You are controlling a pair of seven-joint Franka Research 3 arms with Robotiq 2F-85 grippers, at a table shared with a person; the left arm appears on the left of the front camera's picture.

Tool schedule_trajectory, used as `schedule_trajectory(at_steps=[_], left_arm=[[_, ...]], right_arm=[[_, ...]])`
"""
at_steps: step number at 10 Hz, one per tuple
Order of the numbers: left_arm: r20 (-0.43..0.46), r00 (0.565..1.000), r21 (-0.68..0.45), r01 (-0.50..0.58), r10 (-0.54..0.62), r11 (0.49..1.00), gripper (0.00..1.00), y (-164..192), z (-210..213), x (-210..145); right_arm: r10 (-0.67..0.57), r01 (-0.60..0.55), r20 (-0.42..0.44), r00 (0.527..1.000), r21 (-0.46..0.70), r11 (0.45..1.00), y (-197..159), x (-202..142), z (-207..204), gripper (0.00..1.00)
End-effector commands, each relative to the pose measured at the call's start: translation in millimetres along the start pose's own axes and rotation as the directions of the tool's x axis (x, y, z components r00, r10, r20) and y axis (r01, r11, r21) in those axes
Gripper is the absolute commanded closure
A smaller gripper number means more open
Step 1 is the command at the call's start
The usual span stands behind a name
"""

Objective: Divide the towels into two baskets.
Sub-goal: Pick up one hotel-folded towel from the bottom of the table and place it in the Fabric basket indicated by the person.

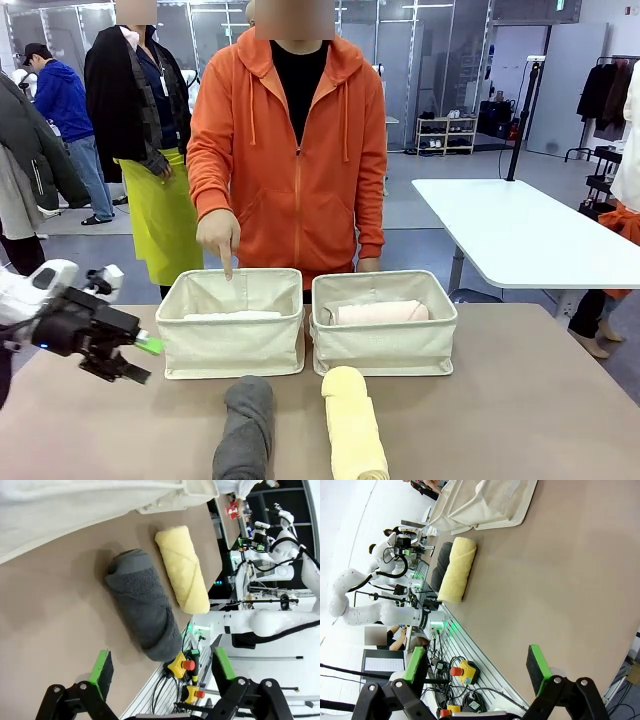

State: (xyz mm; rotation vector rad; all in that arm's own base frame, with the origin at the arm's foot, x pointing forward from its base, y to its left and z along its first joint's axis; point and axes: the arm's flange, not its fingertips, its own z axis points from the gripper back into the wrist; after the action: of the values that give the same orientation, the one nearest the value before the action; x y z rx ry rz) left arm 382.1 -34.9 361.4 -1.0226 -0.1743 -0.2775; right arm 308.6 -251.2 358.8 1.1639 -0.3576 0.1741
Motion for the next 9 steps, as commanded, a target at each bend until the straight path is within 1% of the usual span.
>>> schedule_trajectory(at_steps=[1, 2, 3, 4, 5, 6, 8, 9], left_arm=[[0.027, 0.999, 0.05, -0.041, 0.04, 0.998, 0.0, -1.6, -34.3, -5.0], [0.028, 0.996, 0.061, -0.082, 0.08, 0.995, 0.0, -7.1, -48.4, -10.9], [0.036, 0.995, 0.115, -0.097, 0.094, 0.989, 0.0, -14.2, -60.3, -16.4], [0.037, 0.996, 0.151, -0.089, 0.085, 0.985, 0.0, -20.2, -73.6, -21.8], [0.032, 0.987, 0.191, -0.158, 0.155, 0.969, 0.0, -19.5, -90.6, -25.8], [0.02, 0.985, 0.205, -0.173, 0.172, 0.963, 0.0, -20.3, -105.8, -29.6], [0.017, 0.986, 0.206, -0.165, 0.165, 0.964, 0.0, -24.4, -126.5, -33.8], [-0.016, 0.986, 0.215, -0.156, 0.163, 0.964, 0.0, -25.8, -134.6, -38.3]], right_arm=[[-0.003, 0.003, -0.014, 1.0, 0.0, 1.0, 3.5, -2.6, 0.5, 0.0], [-0.003, 0.003, -0.014, 1.0, 0.0, 1.0, 3.5, -2.6, 0.5, 0.0], [-0.003, 0.003, -0.014, 1.0, 0.0, 1.0, 3.5, -2.6, 0.5, 0.0], [-0.003, 0.003, -0.014, 1.0, 0.0, 1.0, 3.5, -2.6, 0.5, 0.0], [-0.003, 0.003, -0.014, 1.0, 0.0, 1.0, 3.5, -2.6, 0.5, 0.0], [-0.003, 0.003, -0.014, 1.0, 0.0, 1.0, 3.5, -2.6, 0.5, 0.0], [-0.003, 0.003, -0.014, 1.0, 0.0, 1.0, 3.5, -2.6, 0.5, 0.0], [-0.003, 0.003, -0.014, 1.0, 0.0, 1.0, 3.5, -2.6, 0.5, 0.0]])
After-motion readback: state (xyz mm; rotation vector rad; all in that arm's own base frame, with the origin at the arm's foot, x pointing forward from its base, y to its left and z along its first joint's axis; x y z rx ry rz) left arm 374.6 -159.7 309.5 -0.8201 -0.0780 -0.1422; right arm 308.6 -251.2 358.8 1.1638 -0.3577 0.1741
